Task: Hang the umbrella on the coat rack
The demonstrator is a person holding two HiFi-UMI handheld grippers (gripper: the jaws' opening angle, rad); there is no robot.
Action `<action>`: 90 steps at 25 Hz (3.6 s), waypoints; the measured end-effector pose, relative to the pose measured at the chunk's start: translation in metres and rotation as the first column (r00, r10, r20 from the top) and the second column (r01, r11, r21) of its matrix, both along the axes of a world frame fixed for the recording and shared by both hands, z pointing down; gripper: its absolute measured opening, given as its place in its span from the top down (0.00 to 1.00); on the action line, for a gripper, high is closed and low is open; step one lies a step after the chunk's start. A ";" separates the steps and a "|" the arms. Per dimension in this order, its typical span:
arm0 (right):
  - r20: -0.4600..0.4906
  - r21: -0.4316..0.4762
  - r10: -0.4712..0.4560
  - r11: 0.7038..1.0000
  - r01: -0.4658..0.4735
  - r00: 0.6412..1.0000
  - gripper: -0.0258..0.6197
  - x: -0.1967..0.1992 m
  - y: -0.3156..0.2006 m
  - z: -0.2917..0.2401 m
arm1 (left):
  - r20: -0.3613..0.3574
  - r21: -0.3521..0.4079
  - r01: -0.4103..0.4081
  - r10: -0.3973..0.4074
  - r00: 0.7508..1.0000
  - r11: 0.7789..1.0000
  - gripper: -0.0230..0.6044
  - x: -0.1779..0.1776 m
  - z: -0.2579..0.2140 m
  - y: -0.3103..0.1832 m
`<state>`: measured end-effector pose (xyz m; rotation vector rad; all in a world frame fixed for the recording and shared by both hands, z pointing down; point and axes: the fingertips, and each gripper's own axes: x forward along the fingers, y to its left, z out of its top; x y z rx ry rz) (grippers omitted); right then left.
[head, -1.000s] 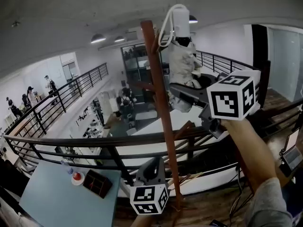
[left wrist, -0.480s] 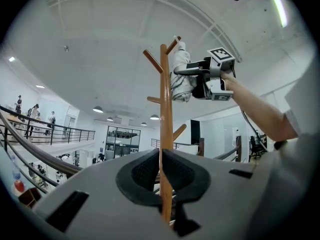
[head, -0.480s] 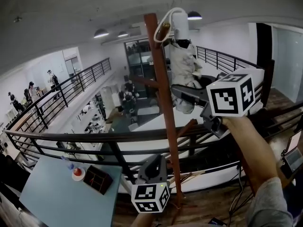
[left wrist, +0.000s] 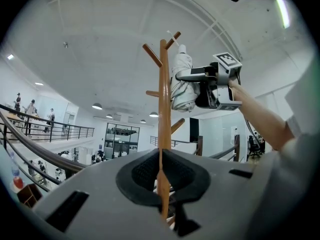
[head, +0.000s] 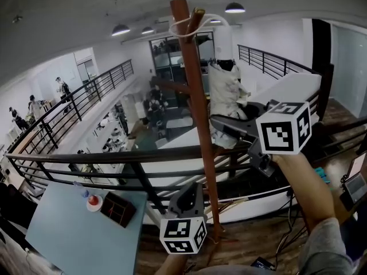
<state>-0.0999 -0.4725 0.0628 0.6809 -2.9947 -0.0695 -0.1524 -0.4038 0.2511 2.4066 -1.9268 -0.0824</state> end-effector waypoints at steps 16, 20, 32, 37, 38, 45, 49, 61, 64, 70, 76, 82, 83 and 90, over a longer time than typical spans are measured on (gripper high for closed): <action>-0.037 -0.100 -0.033 0.995 0.029 0.999 0.59 0.001 0.004 0.084 | 0.021 -0.039 0.016 -0.015 1.000 0.999 0.92 0.003 0.023 -0.008; -0.050 -0.107 -0.036 0.994 0.030 0.998 0.59 -0.004 0.004 0.102 | 0.017 -0.046 0.021 -0.021 1.000 0.999 0.92 -0.004 0.031 -0.011; -0.099 -0.063 -0.035 0.998 0.029 0.994 0.59 -0.009 0.005 0.124 | 0.022 -0.071 0.027 -0.025 0.999 0.997 0.92 -0.006 0.038 -0.024; -0.103 -0.020 -0.029 0.999 0.027 0.994 0.59 -0.006 0.006 0.128 | 0.030 -0.073 0.028 -0.026 0.999 0.997 0.92 -0.004 0.040 -0.031; -0.104 -0.012 -0.029 1.000 0.028 0.994 0.59 -0.006 0.006 0.129 | 0.029 -0.076 0.029 -0.027 0.999 0.997 0.92 -0.005 0.041 -0.032; -0.069 0.015 -0.035 0.999 0.036 0.997 0.59 -0.005 0.022 0.141 | 0.015 -0.096 0.030 -0.029 0.999 0.995 0.92 -0.011 0.058 -0.028; -0.021 0.032 -0.009 0.999 0.010 1.000 0.59 -0.002 0.022 0.141 | 0.023 -0.104 0.020 -0.018 1.000 0.994 0.92 -0.011 0.064 -0.032; 0.139 0.087 0.115 0.988 -0.128 0.984 0.57 0.008 0.029 0.134 | 0.023 -0.084 -0.018 0.020 1.000 0.996 0.92 -0.011 0.063 -0.027; 0.180 0.090 0.138 0.984 -0.156 0.974 0.56 0.009 0.035 0.133 | 0.018 -0.071 -0.034 0.035 0.999 0.997 0.92 -0.012 0.063 -0.023; 0.193 0.061 0.179 0.979 -0.194 0.965 0.53 0.013 0.055 0.155 | 0.014 -0.085 -0.064 0.065 0.998 0.994 0.92 -0.008 0.083 -0.002; 0.180 0.080 0.240 0.963 -0.257 0.954 0.53 0.028 0.068 0.171 | 0.012 -0.098 -0.093 0.095 0.995 0.991 0.92 -0.003 0.096 0.012; 0.124 0.150 0.321 0.929 -0.338 0.939 0.53 0.036 0.099 0.204 | 0.031 -0.099 -0.106 0.110 0.993 0.989 0.92 -0.011 0.120 0.029; 0.108 0.160 0.331 0.925 -0.346 0.937 0.53 0.035 0.103 0.211 | 0.035 -0.103 -0.107 0.111 0.993 0.989 0.92 -0.012 0.126 0.031; 0.085 0.127 0.388 0.909 -0.397 0.918 0.78 0.040 0.120 0.262 | 0.020 -0.141 -0.138 0.142 0.990 0.980 0.92 -0.007 0.153 0.049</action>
